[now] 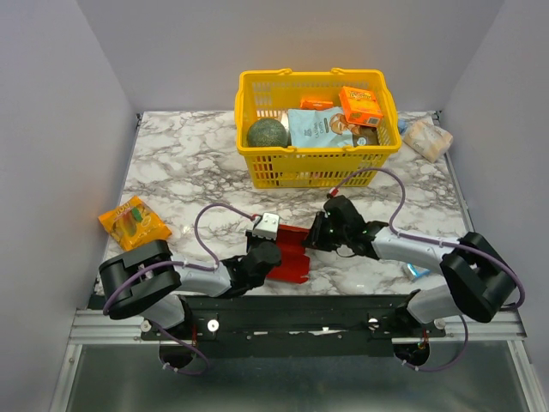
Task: Fold the paper box
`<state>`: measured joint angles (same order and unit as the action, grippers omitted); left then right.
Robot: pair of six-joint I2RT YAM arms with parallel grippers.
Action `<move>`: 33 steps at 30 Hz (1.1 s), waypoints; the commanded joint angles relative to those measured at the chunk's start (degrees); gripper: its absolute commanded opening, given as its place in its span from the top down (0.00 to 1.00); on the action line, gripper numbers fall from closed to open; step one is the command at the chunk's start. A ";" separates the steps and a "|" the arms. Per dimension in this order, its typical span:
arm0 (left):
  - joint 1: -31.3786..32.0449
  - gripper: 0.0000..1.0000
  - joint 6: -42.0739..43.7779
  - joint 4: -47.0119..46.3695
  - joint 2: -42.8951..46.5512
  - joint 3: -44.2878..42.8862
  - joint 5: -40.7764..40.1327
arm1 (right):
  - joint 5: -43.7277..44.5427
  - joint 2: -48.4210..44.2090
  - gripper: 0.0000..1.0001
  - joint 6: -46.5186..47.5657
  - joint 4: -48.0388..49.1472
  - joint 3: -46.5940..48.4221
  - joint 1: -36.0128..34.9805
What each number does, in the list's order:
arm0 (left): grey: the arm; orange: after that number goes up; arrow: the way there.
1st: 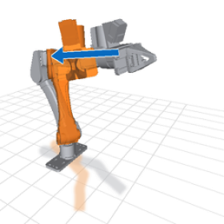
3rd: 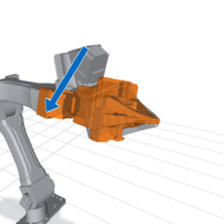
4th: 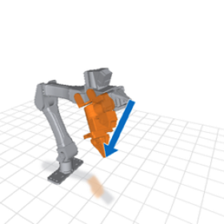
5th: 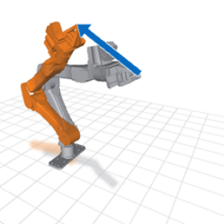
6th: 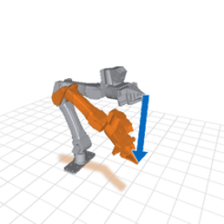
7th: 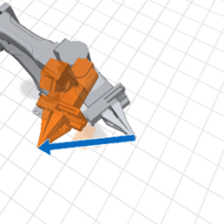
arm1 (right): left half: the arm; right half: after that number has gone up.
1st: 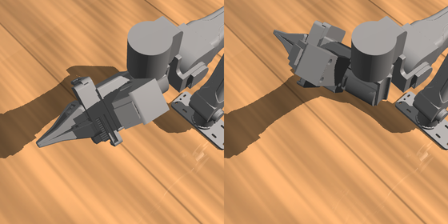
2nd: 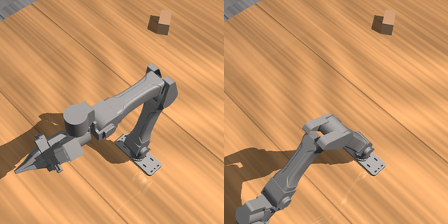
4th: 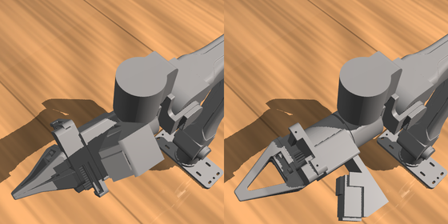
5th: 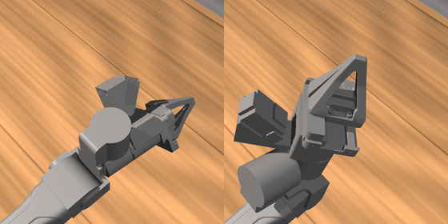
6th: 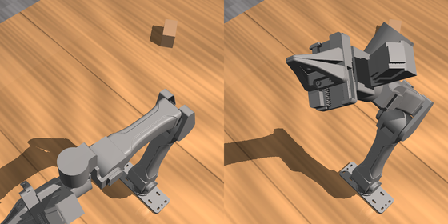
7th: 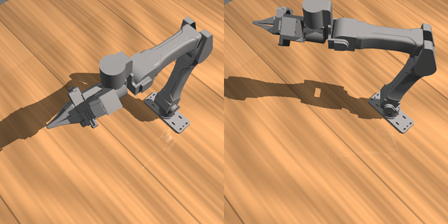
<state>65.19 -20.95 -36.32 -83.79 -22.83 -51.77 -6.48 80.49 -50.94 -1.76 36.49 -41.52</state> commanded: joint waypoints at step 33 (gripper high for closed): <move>1.96 1.00 -1.64 -1.48 -3.31 -2.75 3.52 | 3.58 10.14 0.71 -3.56 3.79 5.61 -6.12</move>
<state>65.19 -20.88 -34.28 -86.02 -22.83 -55.83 -3.18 89.62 -54.50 -0.34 40.77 -45.41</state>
